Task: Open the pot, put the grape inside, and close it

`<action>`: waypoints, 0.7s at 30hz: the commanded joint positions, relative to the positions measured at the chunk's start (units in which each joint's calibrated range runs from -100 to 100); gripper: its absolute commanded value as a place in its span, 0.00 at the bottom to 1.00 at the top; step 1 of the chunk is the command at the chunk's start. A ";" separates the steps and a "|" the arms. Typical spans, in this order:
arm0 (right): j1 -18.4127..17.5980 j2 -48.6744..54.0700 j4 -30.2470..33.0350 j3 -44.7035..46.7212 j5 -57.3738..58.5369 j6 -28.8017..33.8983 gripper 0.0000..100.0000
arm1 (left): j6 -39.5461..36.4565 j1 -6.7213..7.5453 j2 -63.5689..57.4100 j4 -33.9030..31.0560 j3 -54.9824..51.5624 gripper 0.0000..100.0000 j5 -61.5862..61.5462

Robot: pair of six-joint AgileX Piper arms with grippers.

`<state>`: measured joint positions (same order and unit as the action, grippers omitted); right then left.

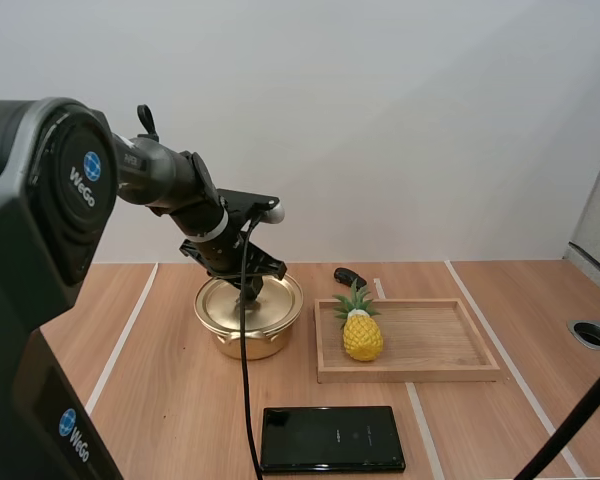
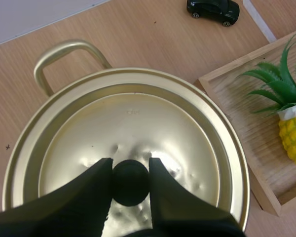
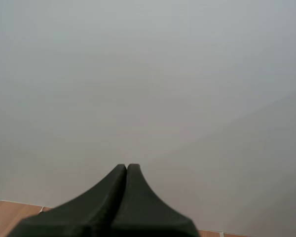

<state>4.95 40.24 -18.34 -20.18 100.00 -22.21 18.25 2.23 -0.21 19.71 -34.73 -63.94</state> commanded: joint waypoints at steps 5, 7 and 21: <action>0.23 0.82 -0.18 -0.55 0.00 -0.57 0.00 | 0.34 0.05 0.83 -0.58 -1.46 1.00 -5.07; 0.23 0.82 -0.18 -0.55 0.00 -0.57 0.00 | 0.34 0.05 0.52 -0.40 -1.46 1.00 -4.95; 0.23 0.82 -0.18 -0.55 0.00 -0.57 0.00 | -0.59 0.05 -8.44 1.11 4.51 1.00 0.08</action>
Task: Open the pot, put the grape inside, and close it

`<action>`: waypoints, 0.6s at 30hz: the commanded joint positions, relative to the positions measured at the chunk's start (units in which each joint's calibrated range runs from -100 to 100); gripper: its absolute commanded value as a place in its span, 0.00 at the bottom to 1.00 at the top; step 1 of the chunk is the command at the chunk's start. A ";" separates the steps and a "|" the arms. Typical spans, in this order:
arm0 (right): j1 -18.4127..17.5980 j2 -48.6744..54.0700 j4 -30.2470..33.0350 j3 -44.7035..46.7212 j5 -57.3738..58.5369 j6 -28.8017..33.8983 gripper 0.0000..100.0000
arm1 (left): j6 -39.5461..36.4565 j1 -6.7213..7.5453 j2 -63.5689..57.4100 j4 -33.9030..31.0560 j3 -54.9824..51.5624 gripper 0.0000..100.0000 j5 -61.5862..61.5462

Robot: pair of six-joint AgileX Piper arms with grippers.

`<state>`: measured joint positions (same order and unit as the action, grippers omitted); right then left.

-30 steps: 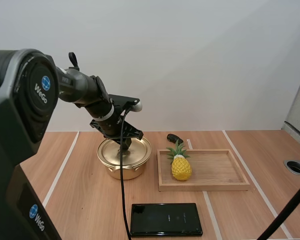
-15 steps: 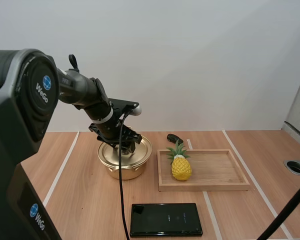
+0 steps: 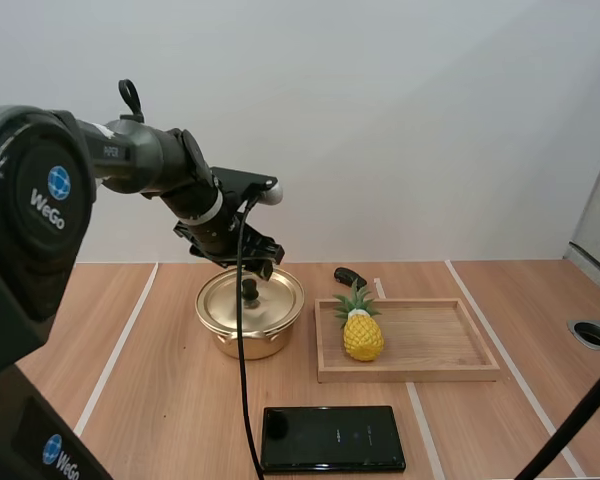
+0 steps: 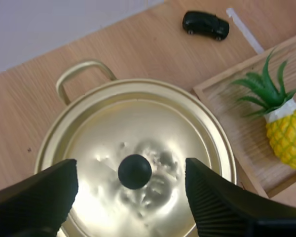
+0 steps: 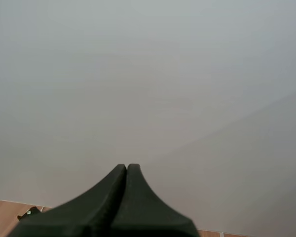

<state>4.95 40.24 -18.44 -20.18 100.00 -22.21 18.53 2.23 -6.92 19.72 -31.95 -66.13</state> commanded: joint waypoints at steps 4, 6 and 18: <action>0.23 0.82 0.19 -0.55 0.00 -0.57 0.00 | -1.32 0.05 -4.86 1.10 5.78 1.00 7.84; 0.23 0.82 0.44 -0.55 0.00 -0.57 0.00 | -1.32 0.05 -6.35 1.10 8.70 1.00 9.69; 0.23 0.57 2.82 -0.55 0.00 -0.57 0.00 | -9.25 -1.95 -11.10 1.10 26.71 0.00 10.76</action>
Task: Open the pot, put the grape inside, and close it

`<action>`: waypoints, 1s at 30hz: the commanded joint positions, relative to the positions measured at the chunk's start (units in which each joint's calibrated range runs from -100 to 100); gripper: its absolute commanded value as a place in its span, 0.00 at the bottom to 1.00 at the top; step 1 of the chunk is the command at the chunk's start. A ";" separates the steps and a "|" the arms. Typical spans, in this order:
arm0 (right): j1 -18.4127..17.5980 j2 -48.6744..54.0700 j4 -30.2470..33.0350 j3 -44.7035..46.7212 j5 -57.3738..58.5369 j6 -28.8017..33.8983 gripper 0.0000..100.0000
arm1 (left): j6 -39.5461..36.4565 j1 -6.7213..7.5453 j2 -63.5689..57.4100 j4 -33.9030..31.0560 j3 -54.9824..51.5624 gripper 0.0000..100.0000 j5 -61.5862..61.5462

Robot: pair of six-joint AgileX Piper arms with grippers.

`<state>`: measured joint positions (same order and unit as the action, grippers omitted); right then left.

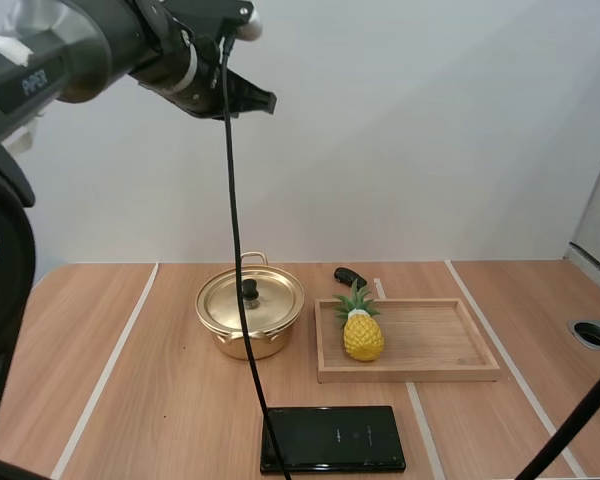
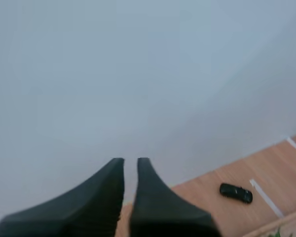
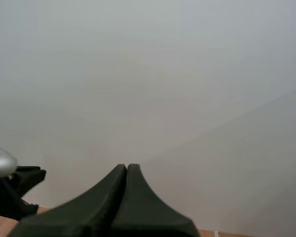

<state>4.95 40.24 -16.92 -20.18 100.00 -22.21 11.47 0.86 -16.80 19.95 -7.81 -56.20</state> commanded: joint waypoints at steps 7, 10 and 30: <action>0.23 -0.15 1.03 -0.40 0.00 -0.57 0.00 | -2.51 -2.02 -6.86 1.33 8.32 0.00 2.52; 0.23 -0.15 0.81 -0.40 -4.90 -0.57 0.00 | -2.51 -2.02 -10.86 2.17 8.48 0.00 6.84; 0.23 16.26 -5.49 28.79 -43.46 -7.67 0.00 | 5.13 -2.02 -35.74 10.14 -9.70 0.00 34.70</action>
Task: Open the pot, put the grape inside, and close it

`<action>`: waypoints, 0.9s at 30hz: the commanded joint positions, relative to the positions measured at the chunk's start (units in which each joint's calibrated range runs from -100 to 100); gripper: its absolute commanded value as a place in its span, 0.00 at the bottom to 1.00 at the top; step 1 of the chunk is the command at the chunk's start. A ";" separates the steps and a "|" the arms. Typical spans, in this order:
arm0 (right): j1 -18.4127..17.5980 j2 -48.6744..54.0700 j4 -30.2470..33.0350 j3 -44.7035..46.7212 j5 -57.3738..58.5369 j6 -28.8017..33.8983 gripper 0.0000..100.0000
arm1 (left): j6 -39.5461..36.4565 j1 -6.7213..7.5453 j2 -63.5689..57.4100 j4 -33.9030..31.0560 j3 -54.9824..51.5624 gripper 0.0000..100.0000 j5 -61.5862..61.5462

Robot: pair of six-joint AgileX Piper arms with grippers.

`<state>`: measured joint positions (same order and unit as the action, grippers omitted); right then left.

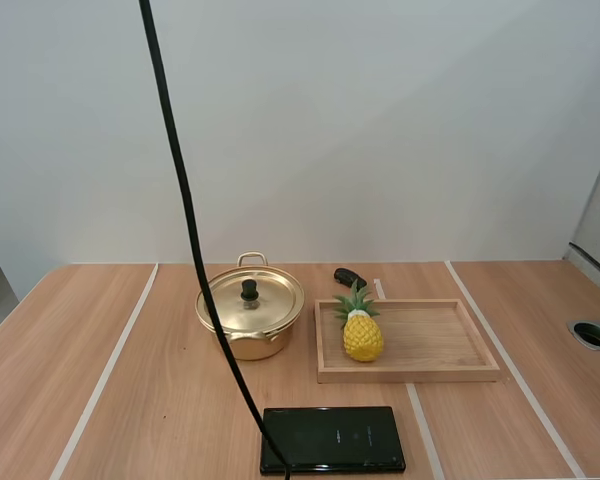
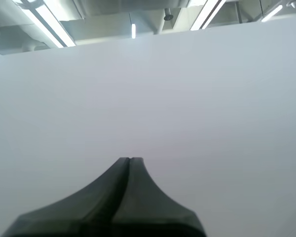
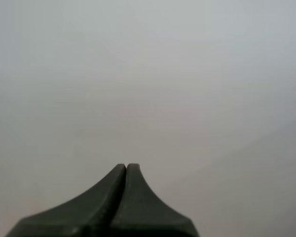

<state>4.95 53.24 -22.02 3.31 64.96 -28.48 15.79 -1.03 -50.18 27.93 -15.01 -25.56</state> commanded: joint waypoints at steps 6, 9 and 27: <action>0.23 10.22 -2.99 15.38 -14.46 -2.13 0.00 | 0.81 -0.05 -9.19 3.31 -9.58 0.00 4.62; 0.23 12.27 -3.41 16.95 -14.46 -2.13 0.00 | 0.81 -0.05 -12.31 3.31 -11.77 0.00 4.44; 0.14 33.29 -2.41 17.67 -2.34 1.68 0.00 | 0.43 0.01 -34.87 3.20 -13.76 0.00 -2.49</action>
<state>4.95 84.43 -25.66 20.77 62.14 -28.73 16.32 -1.03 -83.33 30.26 -28.25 -27.38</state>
